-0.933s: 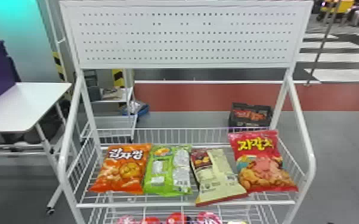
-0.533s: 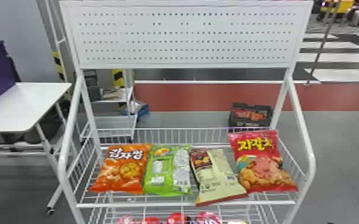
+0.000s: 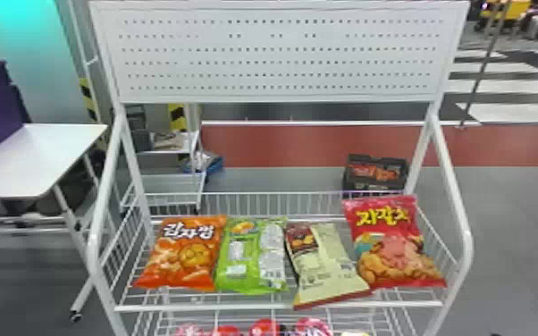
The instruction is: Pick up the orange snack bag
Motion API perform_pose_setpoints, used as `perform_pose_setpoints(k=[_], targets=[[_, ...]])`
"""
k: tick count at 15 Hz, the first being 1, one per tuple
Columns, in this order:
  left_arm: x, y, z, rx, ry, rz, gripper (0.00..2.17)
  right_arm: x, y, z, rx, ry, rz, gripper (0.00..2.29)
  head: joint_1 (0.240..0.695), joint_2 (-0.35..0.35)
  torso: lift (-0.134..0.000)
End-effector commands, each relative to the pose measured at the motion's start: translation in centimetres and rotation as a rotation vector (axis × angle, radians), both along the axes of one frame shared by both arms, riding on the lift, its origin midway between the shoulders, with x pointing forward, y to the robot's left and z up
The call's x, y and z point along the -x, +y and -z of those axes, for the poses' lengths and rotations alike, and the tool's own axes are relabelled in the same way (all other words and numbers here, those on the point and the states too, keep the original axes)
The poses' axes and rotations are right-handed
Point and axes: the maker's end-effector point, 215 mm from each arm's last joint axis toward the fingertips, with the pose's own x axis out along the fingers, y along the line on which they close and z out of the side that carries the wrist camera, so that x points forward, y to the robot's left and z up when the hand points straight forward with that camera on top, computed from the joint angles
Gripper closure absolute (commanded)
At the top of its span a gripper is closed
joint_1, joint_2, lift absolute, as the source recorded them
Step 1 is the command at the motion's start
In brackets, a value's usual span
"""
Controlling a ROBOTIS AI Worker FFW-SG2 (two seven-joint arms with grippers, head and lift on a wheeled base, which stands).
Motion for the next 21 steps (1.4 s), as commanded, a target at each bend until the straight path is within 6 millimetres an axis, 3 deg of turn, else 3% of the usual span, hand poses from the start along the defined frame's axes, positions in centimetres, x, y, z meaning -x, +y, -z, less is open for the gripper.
perform_pose_setpoints(k=[1, 5, 12, 15, 19, 21], targets=[[-0.3, 0.2, 0.4, -0.007, 0.003, -0.003, 0.08, 0.0, 0.0, 0.0, -0.001, -0.002, 0.001, 0.19, 0.499, 0.000, 0.000], [-2.8, -0.1, 2.1, -0.024, 0.029, 0.003, 0.09, 0.0, 0.0, 0.0, -0.005, -0.003, 0.004, 0.19, 0.499, 0.000, 0.000], [-11.7, -4.1, 6.1, -0.092, 0.150, 0.047, 0.09, 0.0, 0.1, 0.1, -0.008, -0.004, 0.009, 0.19, 0.499, 0.000, 0.000], [-14.7, -5.4, 6.6, -0.073, 0.151, 0.054, 0.09, -0.1, 0.1, 0.2, -0.007, -0.003, 0.012, 0.19, 0.499, 0.000, 0.000], [-18.5, -6.0, 7.5, -0.071, 0.181, 0.058, 0.10, -0.2, 0.3, 0.3, -0.009, -0.004, 0.011, 0.19, 0.499, 0.000, 0.000], [-20.3, -5.9, 9.0, -0.096, 0.220, 0.051, 0.10, -0.1, 0.4, 0.3, -0.009, -0.002, 0.008, 0.19, 0.499, 0.000, 0.000]])
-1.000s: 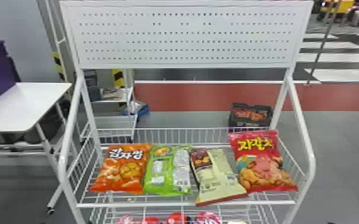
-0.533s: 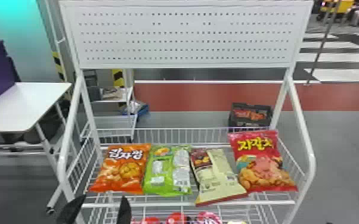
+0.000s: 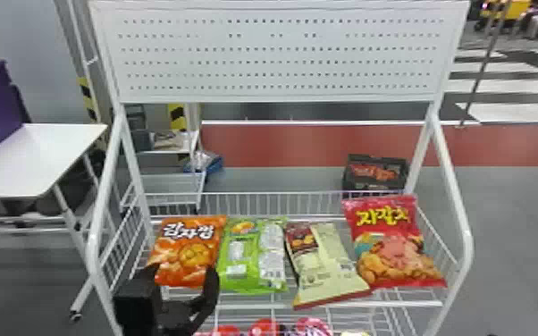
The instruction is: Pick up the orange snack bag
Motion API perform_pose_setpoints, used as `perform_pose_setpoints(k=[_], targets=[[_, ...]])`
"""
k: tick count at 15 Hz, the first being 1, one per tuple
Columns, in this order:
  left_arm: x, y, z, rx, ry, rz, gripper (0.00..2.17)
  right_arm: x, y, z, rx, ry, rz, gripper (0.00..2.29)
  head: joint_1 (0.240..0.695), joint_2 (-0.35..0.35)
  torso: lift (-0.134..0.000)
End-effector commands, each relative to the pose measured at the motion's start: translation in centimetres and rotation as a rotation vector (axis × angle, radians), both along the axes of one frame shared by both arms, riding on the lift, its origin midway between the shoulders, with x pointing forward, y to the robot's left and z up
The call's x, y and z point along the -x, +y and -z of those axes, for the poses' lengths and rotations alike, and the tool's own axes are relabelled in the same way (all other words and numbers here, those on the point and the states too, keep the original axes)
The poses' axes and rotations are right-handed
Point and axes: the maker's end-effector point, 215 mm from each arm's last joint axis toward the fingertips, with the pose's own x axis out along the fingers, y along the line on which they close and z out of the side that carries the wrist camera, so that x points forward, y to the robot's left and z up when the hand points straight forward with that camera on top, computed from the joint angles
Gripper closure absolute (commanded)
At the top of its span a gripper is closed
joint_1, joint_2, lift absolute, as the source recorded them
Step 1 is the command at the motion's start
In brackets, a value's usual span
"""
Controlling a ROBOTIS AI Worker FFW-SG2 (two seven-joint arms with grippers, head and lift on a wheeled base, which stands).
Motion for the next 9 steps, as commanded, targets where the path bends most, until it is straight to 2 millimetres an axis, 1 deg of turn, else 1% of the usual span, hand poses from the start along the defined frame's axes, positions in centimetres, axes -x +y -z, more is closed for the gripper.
perform_pose_setpoints(k=[1, 4, 7, 9], targets=[[-2.0, 0.0, 1.5, -0.026, 0.040, -0.005, 0.10, 0.0, 0.0, -0.1, 0.001, -0.002, -0.002, 0.19, 0.499, 0.000, 0.000], [-3.7, 1.1, 3.6, -0.055, 0.087, -0.028, 0.10, 0.1, 0.0, 0.0, 0.003, 0.000, -0.005, 0.19, 0.499, 0.000, 0.000], [-4.5, 2.2, 4.9, -0.066, 0.113, -0.042, 0.11, 0.1, 0.0, -0.3, 0.004, -0.008, -0.004, 0.19, 0.499, 0.000, 0.000], [-4.9, 2.6, 5.4, -0.057, 0.125, -0.044, 0.18, 0.2, 0.0, -0.2, 0.005, -0.006, -0.006, 0.19, 0.499, 0.000, 0.000]])
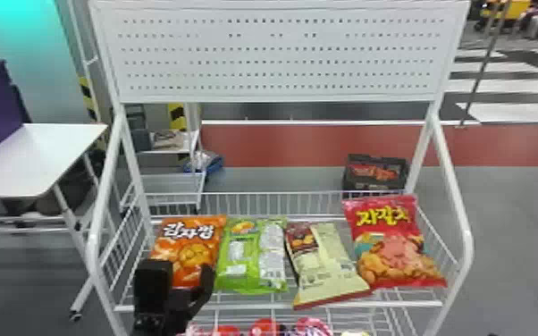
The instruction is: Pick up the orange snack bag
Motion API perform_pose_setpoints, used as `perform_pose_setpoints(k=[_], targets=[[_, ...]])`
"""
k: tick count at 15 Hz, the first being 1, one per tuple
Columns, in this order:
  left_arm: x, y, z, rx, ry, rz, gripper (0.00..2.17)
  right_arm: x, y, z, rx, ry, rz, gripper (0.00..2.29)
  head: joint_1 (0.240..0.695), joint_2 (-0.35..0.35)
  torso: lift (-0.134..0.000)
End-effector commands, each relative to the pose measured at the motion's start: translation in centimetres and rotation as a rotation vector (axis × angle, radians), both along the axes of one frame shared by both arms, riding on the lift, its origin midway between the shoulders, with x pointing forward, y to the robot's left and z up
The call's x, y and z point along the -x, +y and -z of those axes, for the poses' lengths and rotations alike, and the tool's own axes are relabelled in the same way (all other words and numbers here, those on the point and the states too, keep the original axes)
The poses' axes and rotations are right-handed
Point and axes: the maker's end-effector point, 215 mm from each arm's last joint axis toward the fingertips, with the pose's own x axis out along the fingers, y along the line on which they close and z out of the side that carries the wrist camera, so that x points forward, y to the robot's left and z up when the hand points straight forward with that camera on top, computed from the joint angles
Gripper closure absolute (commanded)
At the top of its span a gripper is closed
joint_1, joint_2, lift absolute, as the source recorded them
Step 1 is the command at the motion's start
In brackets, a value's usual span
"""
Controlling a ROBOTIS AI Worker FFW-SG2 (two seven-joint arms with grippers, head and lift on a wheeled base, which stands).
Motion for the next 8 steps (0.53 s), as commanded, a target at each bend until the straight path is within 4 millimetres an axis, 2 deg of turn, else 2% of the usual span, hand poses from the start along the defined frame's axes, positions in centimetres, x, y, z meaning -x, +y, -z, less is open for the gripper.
perform_pose_setpoints(k=[1, 5, 7, 8], targets=[[-0.41, 0.42, 0.28, 0.012, 0.009, -0.005, 0.22, 0.02, 0.04, -0.09, 0.000, -0.001, -0.002, 0.19, 0.499, 0.000, 0.000], [-0.38, 0.37, 0.49, 0.012, 0.016, -0.004, 0.61, 0.04, -0.01, -0.13, 0.001, -0.002, -0.001, 0.19, 0.499, 0.000, 0.000], [-0.40, 0.48, 0.46, 0.012, 0.015, -0.007, 1.00, 0.00, -0.06, -0.09, 0.001, -0.002, 0.000, 0.19, 0.499, 0.000, 0.000], [-0.38, 0.46, 0.55, 0.011, 0.018, -0.006, 1.01, -0.05, -0.06, -0.15, 0.001, -0.003, 0.000, 0.19, 0.499, 0.000, 0.000]])
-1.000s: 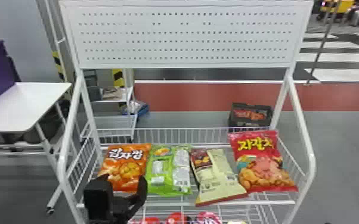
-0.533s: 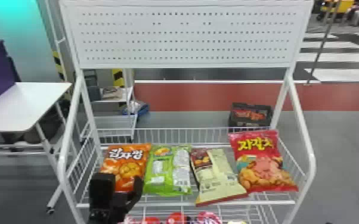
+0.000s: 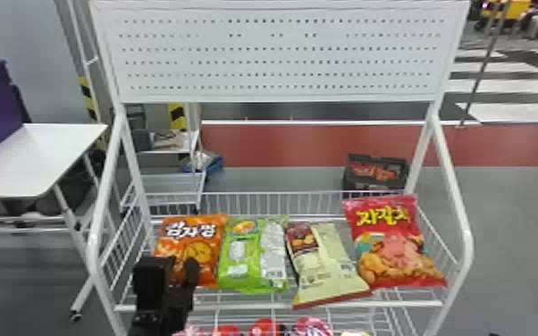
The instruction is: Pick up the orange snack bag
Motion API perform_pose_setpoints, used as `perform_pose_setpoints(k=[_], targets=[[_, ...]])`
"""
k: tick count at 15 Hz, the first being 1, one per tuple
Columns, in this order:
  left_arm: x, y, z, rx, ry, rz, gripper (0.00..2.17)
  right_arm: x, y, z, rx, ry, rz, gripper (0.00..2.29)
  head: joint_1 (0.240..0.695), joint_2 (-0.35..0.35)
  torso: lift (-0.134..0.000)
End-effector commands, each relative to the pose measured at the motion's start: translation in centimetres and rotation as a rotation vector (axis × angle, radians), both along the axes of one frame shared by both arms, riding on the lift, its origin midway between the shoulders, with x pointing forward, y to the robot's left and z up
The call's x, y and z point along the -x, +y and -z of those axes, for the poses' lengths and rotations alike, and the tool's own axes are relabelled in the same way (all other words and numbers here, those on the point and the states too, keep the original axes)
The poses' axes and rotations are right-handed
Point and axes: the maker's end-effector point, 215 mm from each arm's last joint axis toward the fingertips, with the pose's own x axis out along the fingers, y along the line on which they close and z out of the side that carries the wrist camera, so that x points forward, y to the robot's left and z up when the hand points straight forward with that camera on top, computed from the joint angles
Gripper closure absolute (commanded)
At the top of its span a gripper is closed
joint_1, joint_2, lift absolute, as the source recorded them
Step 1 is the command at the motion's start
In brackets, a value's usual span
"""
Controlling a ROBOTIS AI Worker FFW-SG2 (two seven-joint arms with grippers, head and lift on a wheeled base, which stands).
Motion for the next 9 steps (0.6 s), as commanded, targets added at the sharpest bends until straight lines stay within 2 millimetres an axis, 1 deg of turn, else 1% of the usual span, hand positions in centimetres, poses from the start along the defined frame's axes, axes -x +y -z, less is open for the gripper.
perform_pose_setpoints(k=[1, 5, 7, 9], targets=[[0.13, -0.04, 0.48, -0.008, 0.016, 0.006, 1.19, -0.08, -0.03, 0.04, 0.000, 0.000, 0.000, 0.19, 0.499, 0.000, 0.000], [0.65, 0.32, 1.13, -0.009, 0.037, -0.003, 1.21, -0.17, -0.04, 0.02, 0.001, -0.002, 0.001, 0.19, 0.499, 0.000, 0.000], [0.71, 0.23, 0.76, -0.006, 0.028, -0.006, 1.21, -0.17, -0.04, 0.02, 0.001, -0.002, 0.001, 0.19, 0.499, 0.000, 0.000], [1.01, 0.09, 0.90, -0.005, 0.031, -0.006, 1.21, -0.20, -0.05, 0.05, 0.001, -0.002, 0.001, 0.19, 0.499, 0.000, 0.000]])
